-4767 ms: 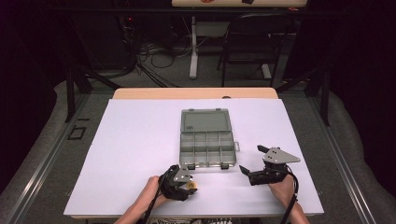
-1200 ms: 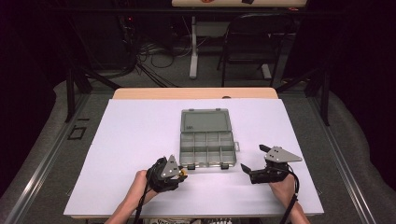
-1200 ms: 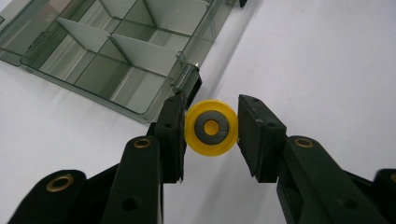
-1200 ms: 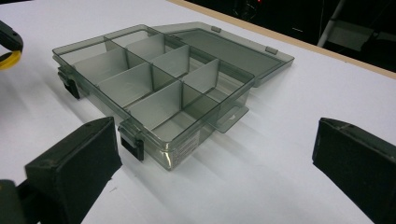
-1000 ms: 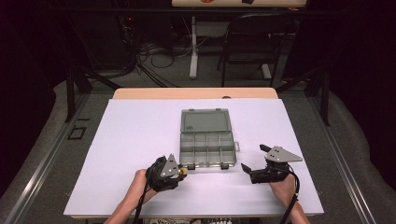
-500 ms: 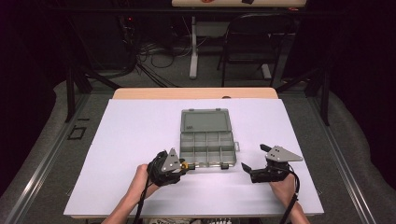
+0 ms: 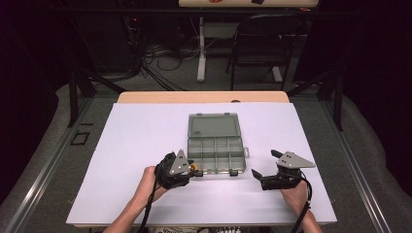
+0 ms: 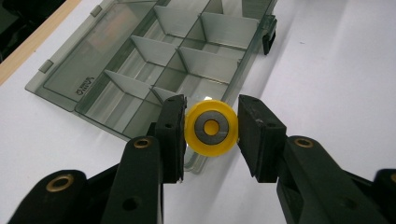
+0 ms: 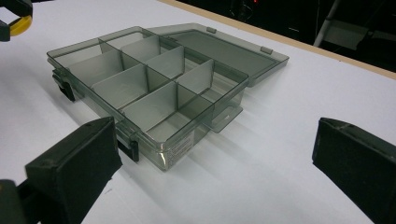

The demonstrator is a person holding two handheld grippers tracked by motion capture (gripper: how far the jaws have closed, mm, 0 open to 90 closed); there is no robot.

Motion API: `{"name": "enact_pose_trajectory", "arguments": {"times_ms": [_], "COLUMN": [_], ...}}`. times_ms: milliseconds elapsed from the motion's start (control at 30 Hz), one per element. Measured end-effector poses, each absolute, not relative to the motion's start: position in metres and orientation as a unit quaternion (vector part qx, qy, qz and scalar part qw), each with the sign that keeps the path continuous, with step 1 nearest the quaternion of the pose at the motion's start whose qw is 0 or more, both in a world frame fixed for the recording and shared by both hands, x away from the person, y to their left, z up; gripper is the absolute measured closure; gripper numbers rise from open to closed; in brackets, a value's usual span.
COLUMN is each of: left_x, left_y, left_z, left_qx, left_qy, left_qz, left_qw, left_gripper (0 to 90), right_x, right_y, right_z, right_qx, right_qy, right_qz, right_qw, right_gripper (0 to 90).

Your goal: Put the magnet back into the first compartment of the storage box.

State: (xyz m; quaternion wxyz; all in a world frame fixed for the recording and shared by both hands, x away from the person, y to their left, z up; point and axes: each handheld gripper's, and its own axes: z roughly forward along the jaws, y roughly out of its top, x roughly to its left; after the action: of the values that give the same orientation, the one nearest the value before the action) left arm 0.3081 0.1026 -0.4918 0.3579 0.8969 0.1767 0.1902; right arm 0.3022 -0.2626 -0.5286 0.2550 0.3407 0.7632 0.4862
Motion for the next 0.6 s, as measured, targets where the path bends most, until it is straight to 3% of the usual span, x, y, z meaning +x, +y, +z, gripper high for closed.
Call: {"name": "enact_pose_trajectory", "arguments": {"times_ms": [600], "left_x": [0.323], "left_y": [0.1], "left_z": [-0.479], "left_qx": [0.891], "left_qy": [0.171], "left_qz": [0.204], "left_qw": [0.368], "left_gripper": [63.2], "right_x": [0.302], "right_y": [-0.263], "right_z": [-0.528], "right_qx": [0.34], "right_qy": [0.762], "right_qz": [0.486], "right_qw": [0.261], "right_gripper": [0.0]}}
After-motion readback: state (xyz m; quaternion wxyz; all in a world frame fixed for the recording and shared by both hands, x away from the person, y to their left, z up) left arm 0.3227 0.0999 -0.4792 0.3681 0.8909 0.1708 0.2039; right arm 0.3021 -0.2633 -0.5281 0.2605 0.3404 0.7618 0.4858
